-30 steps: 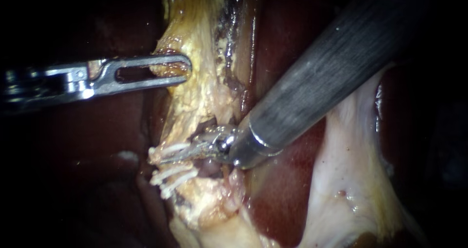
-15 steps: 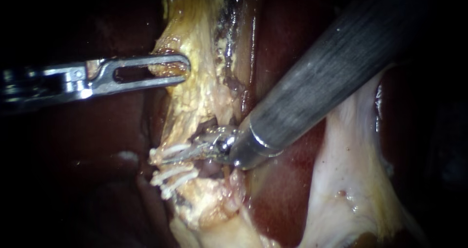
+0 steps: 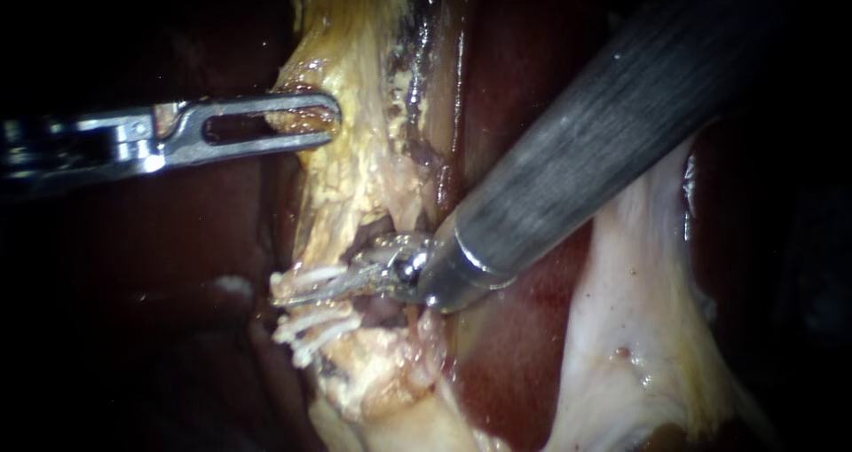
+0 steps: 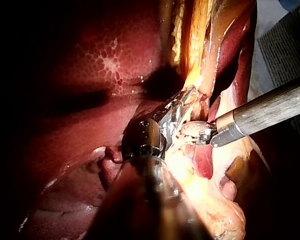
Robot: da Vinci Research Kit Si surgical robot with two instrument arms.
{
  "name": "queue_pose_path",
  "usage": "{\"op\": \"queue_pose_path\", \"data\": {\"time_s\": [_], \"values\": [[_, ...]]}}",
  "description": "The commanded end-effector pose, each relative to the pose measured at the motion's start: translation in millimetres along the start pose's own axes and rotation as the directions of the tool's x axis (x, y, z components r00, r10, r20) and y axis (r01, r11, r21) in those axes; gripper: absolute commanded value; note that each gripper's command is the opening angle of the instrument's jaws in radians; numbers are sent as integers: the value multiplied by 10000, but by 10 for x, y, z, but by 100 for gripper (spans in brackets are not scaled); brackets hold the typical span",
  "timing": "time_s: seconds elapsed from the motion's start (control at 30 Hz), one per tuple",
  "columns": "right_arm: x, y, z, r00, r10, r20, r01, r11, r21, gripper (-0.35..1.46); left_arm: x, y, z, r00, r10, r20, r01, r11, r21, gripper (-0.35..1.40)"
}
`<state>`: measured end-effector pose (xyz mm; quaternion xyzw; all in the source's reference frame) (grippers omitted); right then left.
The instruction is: Go to the cutting position left tube
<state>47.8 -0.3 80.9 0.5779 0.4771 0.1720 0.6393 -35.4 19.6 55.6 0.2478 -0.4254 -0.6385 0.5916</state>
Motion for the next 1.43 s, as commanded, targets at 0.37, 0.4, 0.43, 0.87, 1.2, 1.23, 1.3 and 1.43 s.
{"op": "queue_pose_path", "data": {"time_s": [0.37, 0.4, 0.43, 0.87, 1.2, 1.23, 1.3, 1.43], "values": [[0, 7, -4, 9906, -1366, 62, 1366, 9906, 30, -35, -18, 11, -12, 9997, -80, 237, 83, 9999, -127, -35], [0, 8, -5, 9851, -1716, 81, 1715, 9852, 43, -35, -18, 11, -12, 9997, -82, 237, 85, 9999, -129, -35], [0, 9, -5, 9784, -2064, 101, 2064, 9785, 58, -35, -19, 12, -12, 9997, -83, 236, 86, 9999, -129, -35], [0, 11, -5, 9508, -3094, 158, 3093, 9509, 111, -35, -18, 8, -14, 9996, -99, 271, 103, 9999, -131, -35], [1, 11, -5, 9508, -3095, 148, 3094, 9509, 82, -35, -16, 2, -16, 9994, -114, 320, 118, 9998, -142, -35], [1, 11, -5, 9507, -3097, 138, 3096, 9508, 54, -35, -15, 2, -16, 9994, -114, 322, 119, 9998, -144, -35], [1, 11, -5, 9508, -3096, 138, 3096, 9509, 53, -35, -15, 0, -16, 9993, -118, 349, 124, 9998, -177, -35], [1, 11, -4, 9508, -3096, 137, 3096, 9509, 51, -35, -14, -2, -17, 9993, -122, 340, 128, 9998, -166, -35]]}}
